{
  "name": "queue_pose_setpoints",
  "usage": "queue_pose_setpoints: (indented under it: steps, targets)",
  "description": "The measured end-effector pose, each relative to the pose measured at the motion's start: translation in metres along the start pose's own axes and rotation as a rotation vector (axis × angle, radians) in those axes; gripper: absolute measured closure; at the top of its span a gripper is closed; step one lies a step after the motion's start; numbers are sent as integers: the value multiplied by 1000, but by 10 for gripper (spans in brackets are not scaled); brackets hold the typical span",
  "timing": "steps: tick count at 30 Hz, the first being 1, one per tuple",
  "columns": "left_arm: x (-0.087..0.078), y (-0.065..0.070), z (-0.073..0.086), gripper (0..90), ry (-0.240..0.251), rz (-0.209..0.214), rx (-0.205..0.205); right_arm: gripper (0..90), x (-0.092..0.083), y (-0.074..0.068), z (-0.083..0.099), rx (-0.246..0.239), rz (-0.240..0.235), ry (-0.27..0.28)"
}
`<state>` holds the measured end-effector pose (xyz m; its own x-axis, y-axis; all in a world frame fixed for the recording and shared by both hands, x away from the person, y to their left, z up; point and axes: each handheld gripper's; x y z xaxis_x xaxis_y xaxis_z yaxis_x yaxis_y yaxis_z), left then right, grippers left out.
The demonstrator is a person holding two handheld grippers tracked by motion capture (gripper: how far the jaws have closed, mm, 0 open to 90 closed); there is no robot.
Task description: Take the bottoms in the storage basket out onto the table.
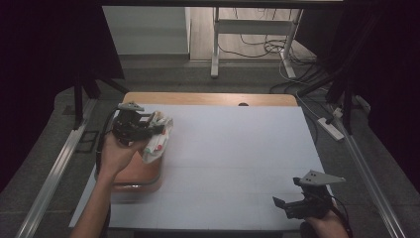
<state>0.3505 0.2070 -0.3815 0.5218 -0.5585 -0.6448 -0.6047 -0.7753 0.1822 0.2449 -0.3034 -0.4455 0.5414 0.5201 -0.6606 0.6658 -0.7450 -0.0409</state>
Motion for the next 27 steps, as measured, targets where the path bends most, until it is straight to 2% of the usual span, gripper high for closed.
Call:
queue_pose_setpoints:
  steps: [8, 12, 18, 27]
  targets:
    - [0, 12, -9, 689, 6, 21, 21, 18, 0, 0, 0, 4, 1, -3]
    - [4, 21, -14, 688, 13, 46, 31, 18, 1, 0, 0, 3, 2, -9]
    - [10, 31, -19, 688, 6, 57, 59, 18, 1, 0, 0, 2, 1, -10]
    - [18, 38, -23, 688, 3, 74, 74, 18, 1, 1, 0, 5, 4, -11]
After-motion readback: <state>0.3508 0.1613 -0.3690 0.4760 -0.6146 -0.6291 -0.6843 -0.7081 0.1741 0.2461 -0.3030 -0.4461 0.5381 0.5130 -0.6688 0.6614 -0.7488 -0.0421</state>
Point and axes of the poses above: each handheld gripper's, and its own axes: x roughly forward along the jaws, z roughly out of its underside, y roughly to its right, and after that the axes turned 1 degree about z, right-handed
